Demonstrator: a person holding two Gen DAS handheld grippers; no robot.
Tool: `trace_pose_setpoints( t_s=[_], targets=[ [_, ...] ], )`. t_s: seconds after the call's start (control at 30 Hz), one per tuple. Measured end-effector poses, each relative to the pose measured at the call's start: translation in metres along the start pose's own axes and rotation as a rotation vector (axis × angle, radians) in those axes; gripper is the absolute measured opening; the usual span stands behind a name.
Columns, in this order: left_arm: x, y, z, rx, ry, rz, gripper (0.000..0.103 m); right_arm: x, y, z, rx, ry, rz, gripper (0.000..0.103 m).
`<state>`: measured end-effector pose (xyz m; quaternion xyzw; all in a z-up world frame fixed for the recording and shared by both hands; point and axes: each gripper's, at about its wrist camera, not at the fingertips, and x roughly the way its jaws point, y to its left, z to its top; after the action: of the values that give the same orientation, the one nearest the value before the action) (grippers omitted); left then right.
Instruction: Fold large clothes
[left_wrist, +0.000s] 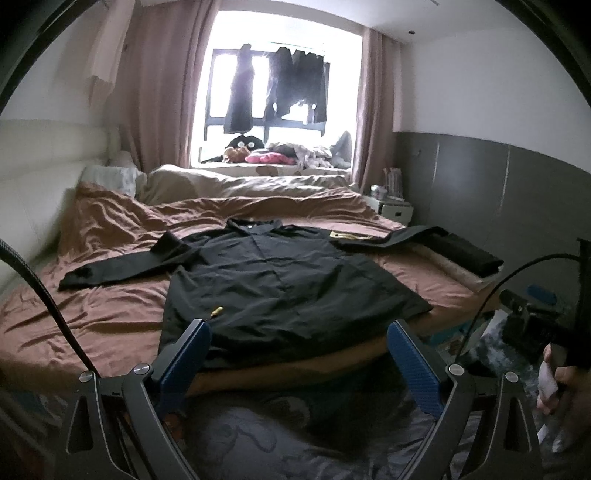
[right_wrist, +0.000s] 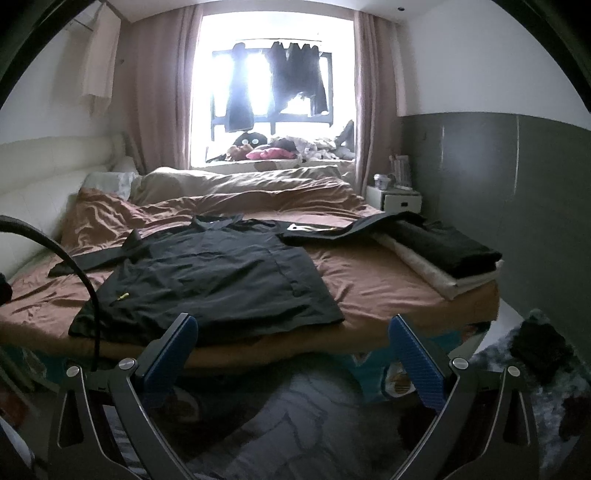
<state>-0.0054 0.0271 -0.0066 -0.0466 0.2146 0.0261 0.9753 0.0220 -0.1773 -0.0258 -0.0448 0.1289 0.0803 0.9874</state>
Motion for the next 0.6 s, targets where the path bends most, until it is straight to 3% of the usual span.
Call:
trace_pose_setpoints(
  t_s=[0.6],
  targets=[
    [0.091,0.058,0.018,-0.053,0.157,0.077,0.097,0.113,0.030,0.047,-0.027,0.042,0.135,0.103]
  ],
)
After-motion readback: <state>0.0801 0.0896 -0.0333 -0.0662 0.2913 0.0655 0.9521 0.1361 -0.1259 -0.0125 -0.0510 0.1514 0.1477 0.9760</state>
